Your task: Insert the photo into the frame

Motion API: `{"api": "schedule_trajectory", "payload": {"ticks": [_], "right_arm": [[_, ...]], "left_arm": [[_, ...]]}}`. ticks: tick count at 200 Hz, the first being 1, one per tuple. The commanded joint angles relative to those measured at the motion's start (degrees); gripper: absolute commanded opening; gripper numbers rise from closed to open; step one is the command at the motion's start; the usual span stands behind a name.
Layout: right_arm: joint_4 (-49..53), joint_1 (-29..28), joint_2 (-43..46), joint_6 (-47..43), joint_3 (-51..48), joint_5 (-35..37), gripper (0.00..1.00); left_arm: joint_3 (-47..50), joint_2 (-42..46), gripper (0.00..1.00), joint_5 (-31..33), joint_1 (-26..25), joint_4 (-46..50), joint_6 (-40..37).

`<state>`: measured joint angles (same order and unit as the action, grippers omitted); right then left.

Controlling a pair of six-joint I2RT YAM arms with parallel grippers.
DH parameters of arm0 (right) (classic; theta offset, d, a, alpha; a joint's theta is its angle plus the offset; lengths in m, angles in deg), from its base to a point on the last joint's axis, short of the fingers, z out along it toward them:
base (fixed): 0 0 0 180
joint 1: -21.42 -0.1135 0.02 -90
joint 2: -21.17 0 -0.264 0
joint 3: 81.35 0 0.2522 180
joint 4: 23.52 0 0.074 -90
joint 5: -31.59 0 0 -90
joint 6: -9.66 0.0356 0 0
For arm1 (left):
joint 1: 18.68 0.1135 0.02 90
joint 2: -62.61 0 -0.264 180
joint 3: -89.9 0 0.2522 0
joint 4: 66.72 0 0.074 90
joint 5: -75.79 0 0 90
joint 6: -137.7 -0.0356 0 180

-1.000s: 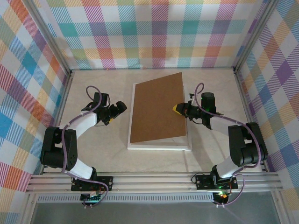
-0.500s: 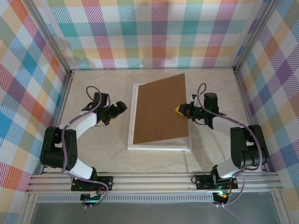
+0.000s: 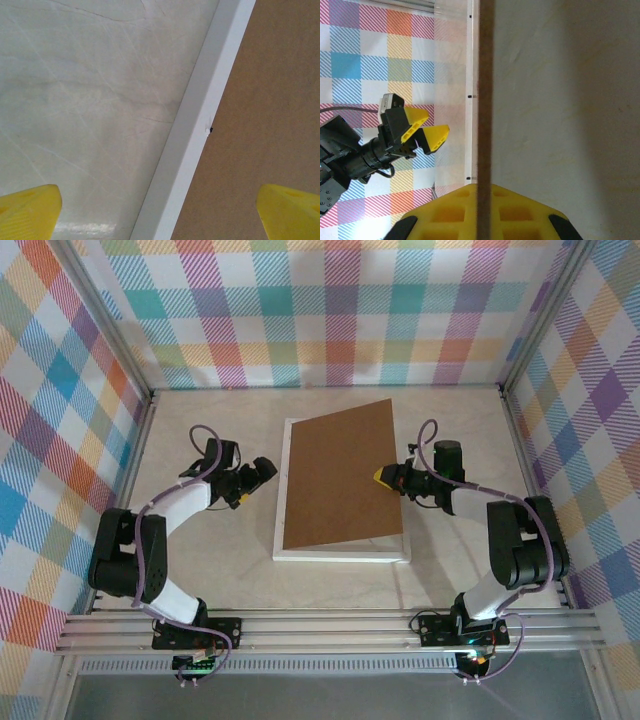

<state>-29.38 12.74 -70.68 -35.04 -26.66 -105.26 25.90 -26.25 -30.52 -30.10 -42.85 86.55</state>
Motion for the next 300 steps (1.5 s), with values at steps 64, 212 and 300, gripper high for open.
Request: {"api": "schedule_trajectory", "payload": {"ticks": [64,212,300], "right_arm": [[7.4,-0.6,-7.8,-8.7,1.4,3.9,0.00],[8.1,-4.0,-9.8,-6.6,1.0,13.1,0.00],[11.7,-7.0,-11.7,-3.6,3.3,18.9,0.04]], "left_arm": [[-1.2,-3.4,1.00,-2.1,-1.8,-2.2,1.5],[2.3,-6.9,1.00,-6.3,-10.1,-13.8,11.1],[2.3,-6.2,1.00,-5.2,-11.8,-13.7,11.9]]}}
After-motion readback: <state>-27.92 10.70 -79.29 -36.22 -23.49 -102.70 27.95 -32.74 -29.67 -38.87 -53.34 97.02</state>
